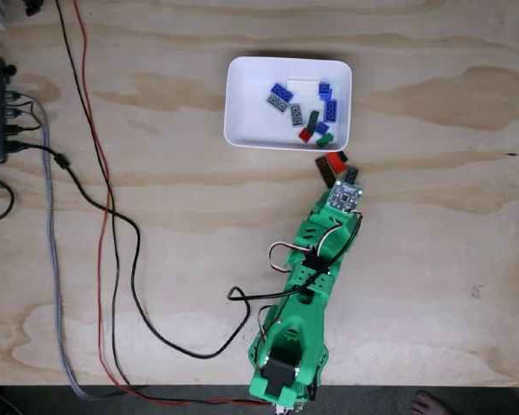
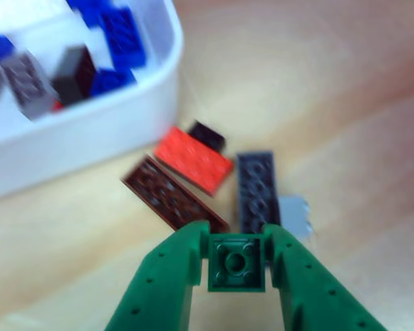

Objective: Put all lego bricks in the bin.

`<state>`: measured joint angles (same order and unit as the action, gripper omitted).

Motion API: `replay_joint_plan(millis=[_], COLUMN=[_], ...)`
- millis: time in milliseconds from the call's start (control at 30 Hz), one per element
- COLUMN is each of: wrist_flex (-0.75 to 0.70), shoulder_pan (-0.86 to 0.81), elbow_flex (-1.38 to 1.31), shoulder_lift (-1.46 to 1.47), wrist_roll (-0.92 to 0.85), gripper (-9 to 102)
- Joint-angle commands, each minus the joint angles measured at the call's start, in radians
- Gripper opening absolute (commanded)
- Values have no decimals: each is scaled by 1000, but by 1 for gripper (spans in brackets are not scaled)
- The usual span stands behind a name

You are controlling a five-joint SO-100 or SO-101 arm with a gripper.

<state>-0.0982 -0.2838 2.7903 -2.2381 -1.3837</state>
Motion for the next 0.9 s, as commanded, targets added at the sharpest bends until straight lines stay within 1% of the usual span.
replay_joint_plan(millis=[0,133,200,267,367,400,500,567,700,733,800,867], wrist_flex=[-179,-356,-428,-451,-437,-434,-483,-505,-641,-704,-902,-1080], shoulder_pan=[132,216,229,229,229,227,235,245,268,278,310,330], elbow_flex=[-368,-811,-968,-1019,-992,-979,-948,-913,-900,-900,-887,-732], shoulder_lift=[2,290,425,526,574,561,437,299,17,-41,-143,-215], wrist_roll=[164,160,123,80,66,78,143,190,255,252,225,161], gripper=[0,0,1,6,18,21,30,31,31,31,30,29])
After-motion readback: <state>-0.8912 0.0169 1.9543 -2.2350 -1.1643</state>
